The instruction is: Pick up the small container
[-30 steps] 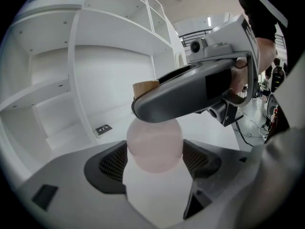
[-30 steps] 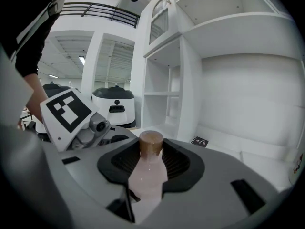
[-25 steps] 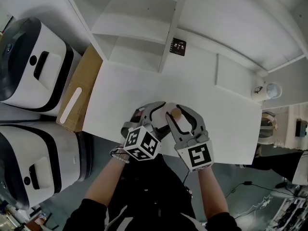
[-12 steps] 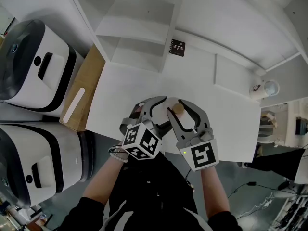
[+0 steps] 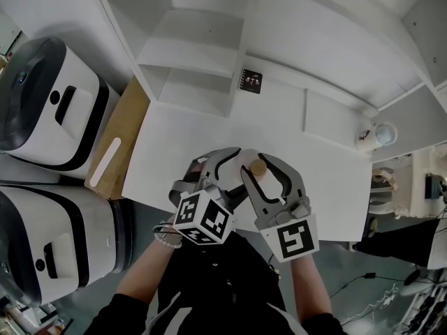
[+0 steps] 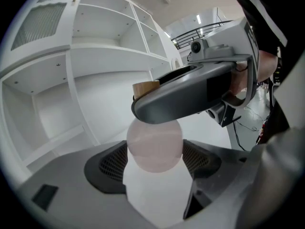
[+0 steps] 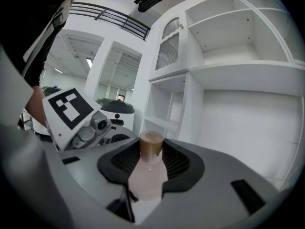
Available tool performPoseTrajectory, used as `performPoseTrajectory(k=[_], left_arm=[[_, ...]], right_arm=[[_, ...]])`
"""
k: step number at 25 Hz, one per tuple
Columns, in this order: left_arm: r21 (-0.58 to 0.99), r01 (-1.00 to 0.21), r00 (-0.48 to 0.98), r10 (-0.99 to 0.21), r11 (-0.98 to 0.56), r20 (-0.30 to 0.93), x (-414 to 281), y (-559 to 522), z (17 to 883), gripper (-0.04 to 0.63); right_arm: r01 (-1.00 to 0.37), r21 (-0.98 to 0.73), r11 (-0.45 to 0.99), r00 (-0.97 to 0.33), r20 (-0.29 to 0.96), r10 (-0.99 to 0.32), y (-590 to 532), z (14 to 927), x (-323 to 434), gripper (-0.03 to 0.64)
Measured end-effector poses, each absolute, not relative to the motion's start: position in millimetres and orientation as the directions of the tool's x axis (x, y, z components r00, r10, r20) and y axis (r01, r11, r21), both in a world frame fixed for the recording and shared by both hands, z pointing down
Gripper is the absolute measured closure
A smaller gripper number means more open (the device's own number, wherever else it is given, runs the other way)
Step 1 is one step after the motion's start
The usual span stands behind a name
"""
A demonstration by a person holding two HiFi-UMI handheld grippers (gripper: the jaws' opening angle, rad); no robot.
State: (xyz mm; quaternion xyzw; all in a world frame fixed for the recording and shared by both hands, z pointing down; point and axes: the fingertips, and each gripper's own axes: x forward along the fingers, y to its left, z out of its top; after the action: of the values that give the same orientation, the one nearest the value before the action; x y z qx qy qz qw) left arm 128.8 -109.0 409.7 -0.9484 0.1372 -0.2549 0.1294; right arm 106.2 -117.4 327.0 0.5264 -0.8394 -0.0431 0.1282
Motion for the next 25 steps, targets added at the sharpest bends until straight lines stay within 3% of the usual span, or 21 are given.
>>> performPoseTrajectory(k=[25], left_arm=[[-0.381,-0.166,0.838,-0.334,-0.909,0.432,104,-66,325,0.233]], right_arm=[[-0.877,0.178,0.446,-0.431,0.12,-0.895,-71,249,86,0.469]])
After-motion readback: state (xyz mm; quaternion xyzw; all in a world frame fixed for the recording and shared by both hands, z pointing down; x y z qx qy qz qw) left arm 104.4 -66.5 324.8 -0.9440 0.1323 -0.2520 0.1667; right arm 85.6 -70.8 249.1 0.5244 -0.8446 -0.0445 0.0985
